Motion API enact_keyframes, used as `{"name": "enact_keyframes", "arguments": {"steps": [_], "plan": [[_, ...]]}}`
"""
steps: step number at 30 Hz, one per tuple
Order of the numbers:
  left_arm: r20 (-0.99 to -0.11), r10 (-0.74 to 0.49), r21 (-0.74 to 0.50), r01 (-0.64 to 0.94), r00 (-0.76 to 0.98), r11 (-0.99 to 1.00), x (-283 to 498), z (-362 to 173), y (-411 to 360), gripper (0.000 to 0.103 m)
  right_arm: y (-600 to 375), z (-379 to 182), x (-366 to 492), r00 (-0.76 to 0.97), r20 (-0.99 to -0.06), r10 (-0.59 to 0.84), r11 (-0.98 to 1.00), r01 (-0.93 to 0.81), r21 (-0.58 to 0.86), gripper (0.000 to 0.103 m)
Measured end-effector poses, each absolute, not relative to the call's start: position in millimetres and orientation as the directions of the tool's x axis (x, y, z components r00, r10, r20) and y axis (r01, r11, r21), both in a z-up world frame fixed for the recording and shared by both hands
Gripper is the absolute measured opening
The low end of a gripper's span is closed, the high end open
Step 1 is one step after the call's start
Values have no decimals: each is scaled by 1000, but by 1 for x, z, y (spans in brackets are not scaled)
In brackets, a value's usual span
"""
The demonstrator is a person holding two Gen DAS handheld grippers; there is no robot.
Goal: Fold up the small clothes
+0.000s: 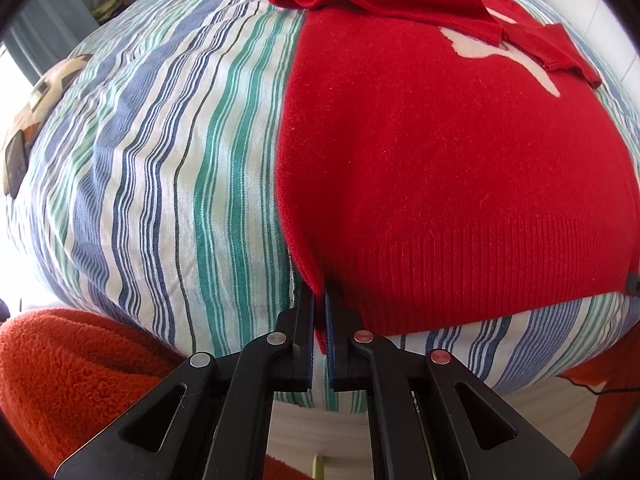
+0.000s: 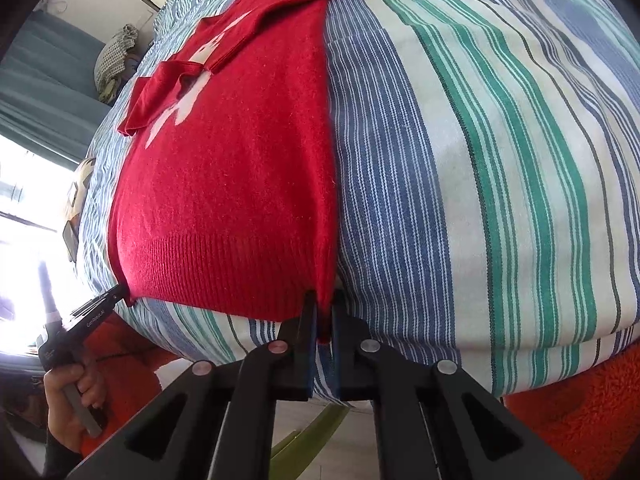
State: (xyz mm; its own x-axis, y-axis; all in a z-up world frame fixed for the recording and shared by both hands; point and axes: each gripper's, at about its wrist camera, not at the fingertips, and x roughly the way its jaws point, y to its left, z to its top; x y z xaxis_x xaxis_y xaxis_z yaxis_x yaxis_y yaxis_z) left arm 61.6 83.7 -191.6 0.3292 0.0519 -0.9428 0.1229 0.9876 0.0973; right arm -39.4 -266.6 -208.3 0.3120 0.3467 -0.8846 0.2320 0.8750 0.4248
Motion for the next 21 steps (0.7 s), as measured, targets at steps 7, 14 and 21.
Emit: {"name": "enact_keyframes", "arguments": {"steps": [7, 14, 21], "plan": [[-940, 64, 114, 130, 335, 985, 56, -189, 79, 8, -263, -205, -40, 316, -883, 349, 876, 225, 426, 12], [-942, 69, 114, 121, 329, 986, 53, -187, 82, 25, -260, -202, -42, 310, -888, 339, 883, 221, 414, 18], [-947, 58, 101, 123, 317, 987, 50, -185, 83, 29, -257, -200, -43, 302, -895, 328, 891, 215, 399, 23]]}}
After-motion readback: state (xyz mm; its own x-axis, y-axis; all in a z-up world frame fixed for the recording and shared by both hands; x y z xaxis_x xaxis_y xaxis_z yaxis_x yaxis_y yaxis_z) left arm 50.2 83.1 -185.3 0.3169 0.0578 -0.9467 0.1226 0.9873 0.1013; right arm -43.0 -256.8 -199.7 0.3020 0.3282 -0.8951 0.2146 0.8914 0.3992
